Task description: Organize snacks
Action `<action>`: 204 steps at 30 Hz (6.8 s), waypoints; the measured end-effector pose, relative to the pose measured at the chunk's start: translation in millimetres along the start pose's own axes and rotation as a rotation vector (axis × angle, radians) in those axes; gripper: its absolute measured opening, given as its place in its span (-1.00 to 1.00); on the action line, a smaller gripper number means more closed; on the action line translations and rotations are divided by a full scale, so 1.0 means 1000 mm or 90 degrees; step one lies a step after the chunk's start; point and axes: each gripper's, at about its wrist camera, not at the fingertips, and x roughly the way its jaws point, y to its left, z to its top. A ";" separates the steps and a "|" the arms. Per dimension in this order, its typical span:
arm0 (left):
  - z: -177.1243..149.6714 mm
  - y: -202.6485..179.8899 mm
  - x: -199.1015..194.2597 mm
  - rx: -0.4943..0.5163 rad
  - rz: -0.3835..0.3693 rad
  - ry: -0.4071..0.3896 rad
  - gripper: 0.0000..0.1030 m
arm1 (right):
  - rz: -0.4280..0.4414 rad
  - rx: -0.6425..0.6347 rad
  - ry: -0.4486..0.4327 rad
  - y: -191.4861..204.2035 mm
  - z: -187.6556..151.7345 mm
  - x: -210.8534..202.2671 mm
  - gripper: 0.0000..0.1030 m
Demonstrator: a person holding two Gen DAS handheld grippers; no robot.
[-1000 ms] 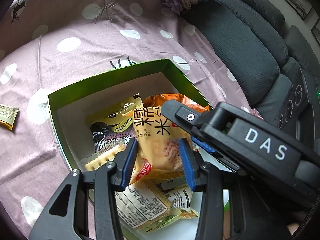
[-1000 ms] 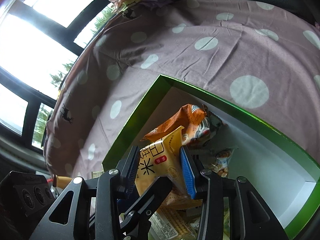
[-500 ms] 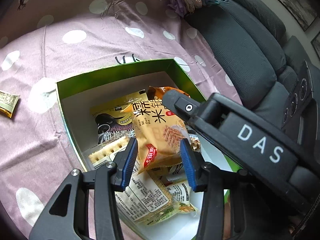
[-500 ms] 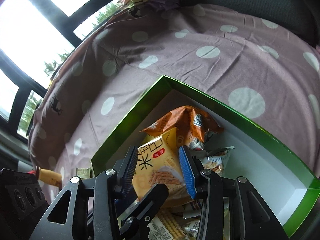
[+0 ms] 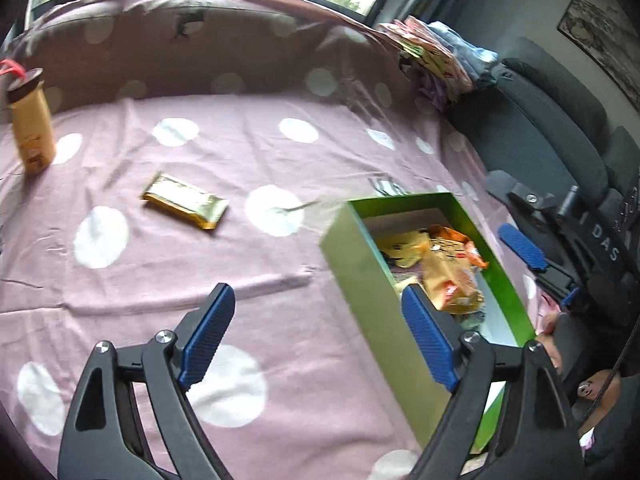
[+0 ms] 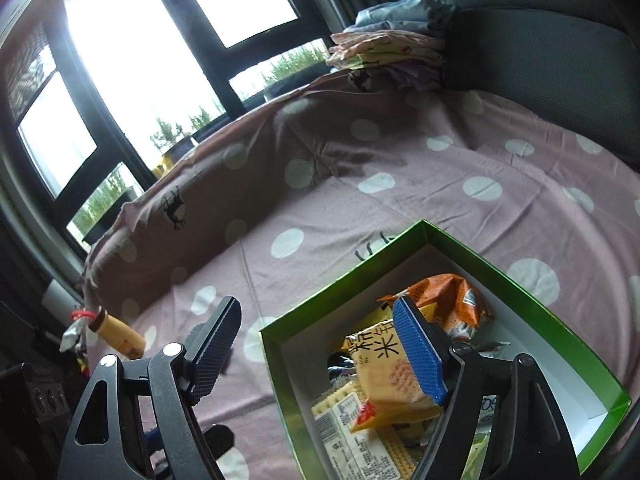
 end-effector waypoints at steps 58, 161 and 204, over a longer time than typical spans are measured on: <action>-0.039 0.197 -0.051 -0.305 0.279 -0.019 0.74 | 0.137 -0.308 0.458 0.194 -0.137 0.126 -0.29; 0.002 -0.144 0.082 0.177 -0.103 0.094 0.61 | -0.032 0.199 0.127 -0.078 -0.010 -0.002 -0.08; -0.002 -0.124 0.030 0.185 -0.001 0.034 0.98 | -0.161 0.192 0.068 -0.088 -0.001 -0.028 0.20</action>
